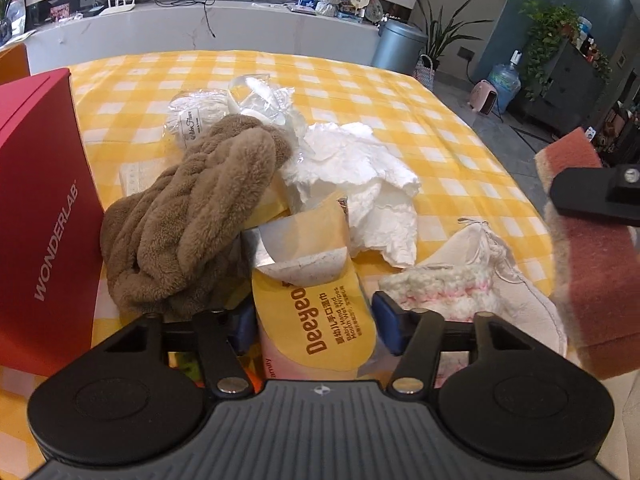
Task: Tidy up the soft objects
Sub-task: 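Grasp the yellow Deeyeo snack bag with the left tool while the right tool holds the sponge, then carry both items to the orange box and release the snack bag from the left tool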
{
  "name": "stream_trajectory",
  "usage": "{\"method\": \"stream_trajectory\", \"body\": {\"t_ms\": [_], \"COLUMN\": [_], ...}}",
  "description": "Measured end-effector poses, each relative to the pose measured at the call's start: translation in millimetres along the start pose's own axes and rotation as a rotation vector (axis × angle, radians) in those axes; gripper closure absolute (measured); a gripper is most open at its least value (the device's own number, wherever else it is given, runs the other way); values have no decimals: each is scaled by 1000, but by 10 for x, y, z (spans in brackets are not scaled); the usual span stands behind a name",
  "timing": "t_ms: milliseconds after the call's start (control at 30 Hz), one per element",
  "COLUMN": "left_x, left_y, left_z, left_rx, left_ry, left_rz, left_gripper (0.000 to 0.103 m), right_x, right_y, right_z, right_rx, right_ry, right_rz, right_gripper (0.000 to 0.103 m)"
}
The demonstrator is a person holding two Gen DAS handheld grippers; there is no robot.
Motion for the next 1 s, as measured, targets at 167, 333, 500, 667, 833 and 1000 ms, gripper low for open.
{"method": "stream_trajectory", "body": {"t_ms": [167, 333, 500, 667, 833, 1000], "left_x": [-70, -326, -612, -925, -1145, -1338], "left_y": [-42, -78, -69, 21, 138, 260], "left_z": [1, -35, -87, -78, -76, -150], "left_rx": [20, 20, 9, 17, -10, -30], "left_ry": [-28, -57, -100, -165, -212, -222], "left_rz": [25, 91, 149, 232, 281, 331], "left_gripper": [47, 47, 47, 47, 47, 47], "right_x": [10, -5, -5, -16, -82, -256], "right_y": [-13, -9, -18, -17, -1, 55], "right_z": [5, 31, 60, 45, 4, -153], "right_rx": [-2, 2, 5, -6, -6, -26], "right_ry": [1, -3, -8, -12, -6, 44], "right_rz": [-6, 3, 3, 10, 34, 89], "right_gripper": [31, 31, 31, 31, 31, 31]}}
Point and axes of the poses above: each gripper's, at about its wrist camera, not at the fingertips, and x roughly the way its jaws point, z to its right, y to its top, the point moved 6 cm from there along x, roughly the way its jaws point, and after that the axes turned 10 degrees about y, right-handed, at the moved point
